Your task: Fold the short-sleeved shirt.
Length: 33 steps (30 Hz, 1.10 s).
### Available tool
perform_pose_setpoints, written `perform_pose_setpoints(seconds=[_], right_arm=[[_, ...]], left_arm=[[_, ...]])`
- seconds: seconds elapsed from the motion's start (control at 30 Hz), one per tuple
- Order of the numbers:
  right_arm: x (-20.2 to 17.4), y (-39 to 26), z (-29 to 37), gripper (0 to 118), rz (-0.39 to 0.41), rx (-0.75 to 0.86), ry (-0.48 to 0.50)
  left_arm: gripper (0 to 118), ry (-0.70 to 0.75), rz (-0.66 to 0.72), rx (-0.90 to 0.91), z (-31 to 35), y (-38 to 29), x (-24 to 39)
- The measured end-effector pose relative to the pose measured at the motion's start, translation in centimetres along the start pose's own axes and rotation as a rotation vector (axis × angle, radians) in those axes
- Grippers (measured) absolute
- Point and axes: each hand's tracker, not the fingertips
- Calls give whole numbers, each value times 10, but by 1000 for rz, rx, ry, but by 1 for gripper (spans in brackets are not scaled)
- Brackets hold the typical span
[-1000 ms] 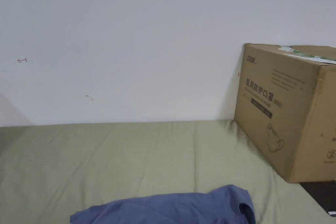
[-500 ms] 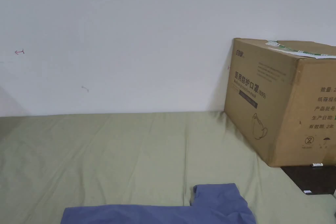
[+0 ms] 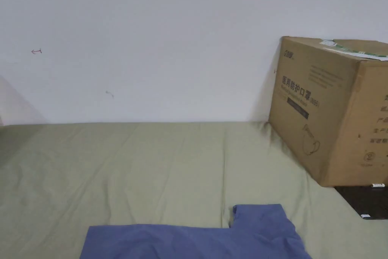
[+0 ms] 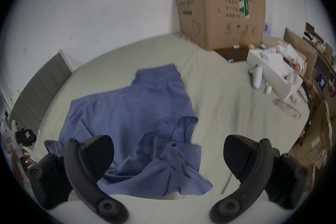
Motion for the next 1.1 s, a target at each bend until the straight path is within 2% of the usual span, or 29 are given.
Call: perform_pose_setpoints(seconds=[0.03,0.1,0.2,0.23,0.27,0.3,0.33,0.37,0.43,0.57,0.67,0.73,0.8,0.83,0.9,0.93,1.1], right_arm=[[-4,3,9,118,4,2,11],[-20,11,38,118,16,50,114],[-45,15,81,117,52,264,225],[-52,17,89,111,72,308,236],[-61,19,96,97,98,355,231],[-70,22,101,60,117,402,208],[-77,25,102,0,131,415,188],[-81,26,103,0,134,402,162],[-83,30,102,0,95,414,252],[-89,32,92,0,109,390,233],[-89,33,78,0,148,356,215],[-87,34,65,0,152,323,215],[-86,35,53,0,140,290,223],[-86,36,46,0,127,268,235],[-86,41,30,0,95,229,246],[-87,43,23,0,86,216,246],[-93,52,-7,0,86,167,257]], left_arm=[[114,-3,-9,27,10,1,2],[114,-21,-29,66,29,7,7],[113,-58,-64,181,56,12,19],[105,-78,-76,224,65,13,24],[87,-77,-93,273,74,12,30],[48,-83,-109,293,79,14,40],[0,-82,-138,277,79,15,47],[0,-39,-208,265,82,17,54],[0,-93,-255,272,79,24,64],[0,-111,-203,249,51,75,60],[0,-132,-165,37,-18,141,41],[0,-123,-100,-256,-89,179,22],[5,-85,-117,-339,-147,187,6],[32,-40,-131,-334,-173,192,-2],[101,32,-146,-344,-219,195,-18],[118,49,-154,-357,-237,195,-24],[118,68,-173,-376,-306,184,-41]])
